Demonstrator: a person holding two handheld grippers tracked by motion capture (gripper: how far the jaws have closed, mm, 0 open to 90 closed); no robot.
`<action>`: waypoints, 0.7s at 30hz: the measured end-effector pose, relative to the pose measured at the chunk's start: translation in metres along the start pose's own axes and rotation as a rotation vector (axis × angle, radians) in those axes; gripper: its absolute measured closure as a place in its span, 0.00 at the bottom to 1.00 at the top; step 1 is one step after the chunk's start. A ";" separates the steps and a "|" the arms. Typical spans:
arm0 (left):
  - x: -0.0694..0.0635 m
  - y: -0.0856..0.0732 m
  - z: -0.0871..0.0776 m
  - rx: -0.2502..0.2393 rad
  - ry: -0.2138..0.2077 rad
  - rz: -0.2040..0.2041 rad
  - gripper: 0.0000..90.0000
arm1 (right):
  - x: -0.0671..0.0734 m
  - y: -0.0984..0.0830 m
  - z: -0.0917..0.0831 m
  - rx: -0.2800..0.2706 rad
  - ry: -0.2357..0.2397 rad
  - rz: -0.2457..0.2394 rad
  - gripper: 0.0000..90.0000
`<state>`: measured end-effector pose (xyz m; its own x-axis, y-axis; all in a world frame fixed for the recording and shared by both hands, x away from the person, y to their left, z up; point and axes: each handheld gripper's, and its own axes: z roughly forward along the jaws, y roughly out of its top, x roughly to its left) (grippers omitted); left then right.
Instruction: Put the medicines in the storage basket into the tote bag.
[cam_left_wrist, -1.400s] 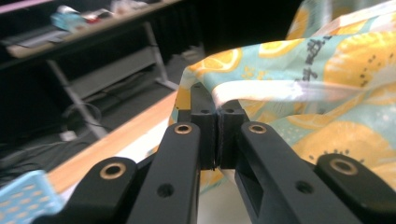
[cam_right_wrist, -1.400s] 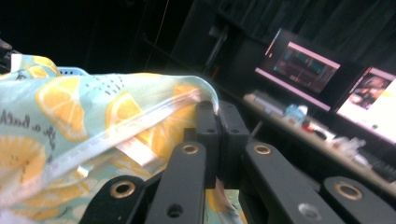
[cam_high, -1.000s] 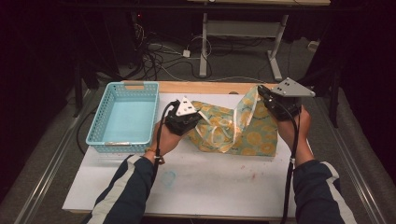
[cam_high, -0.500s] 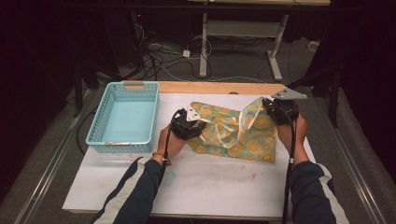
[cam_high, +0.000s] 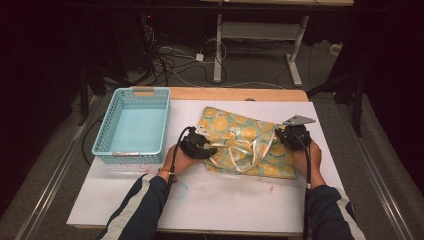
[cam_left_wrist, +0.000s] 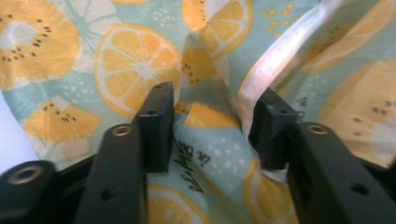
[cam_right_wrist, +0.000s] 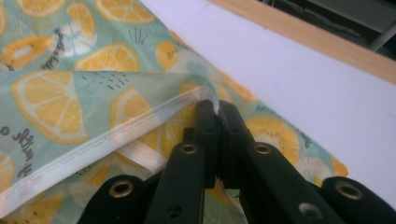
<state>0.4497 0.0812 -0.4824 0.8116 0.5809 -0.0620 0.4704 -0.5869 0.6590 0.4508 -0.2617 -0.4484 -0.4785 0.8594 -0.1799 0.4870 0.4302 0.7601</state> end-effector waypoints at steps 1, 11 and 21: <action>0.000 0.000 -0.001 0.006 -0.010 0.004 0.71 | 0.000 -0.002 0.000 0.006 0.009 0.008 0.99; -0.029 0.016 -0.053 -0.125 -0.069 0.133 0.96 | -0.009 0.024 -0.033 -0.131 -0.063 -0.001 1.00; -0.053 0.057 -0.151 -0.379 -0.033 0.222 0.96 | -0.030 0.101 -0.093 -0.290 -0.177 -0.031 1.00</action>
<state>0.3810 0.1019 -0.3284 0.8921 0.4423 0.0923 0.1280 -0.4434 0.8871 0.4469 -0.2701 -0.3085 -0.3436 0.8926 -0.2920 0.2334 0.3824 0.8940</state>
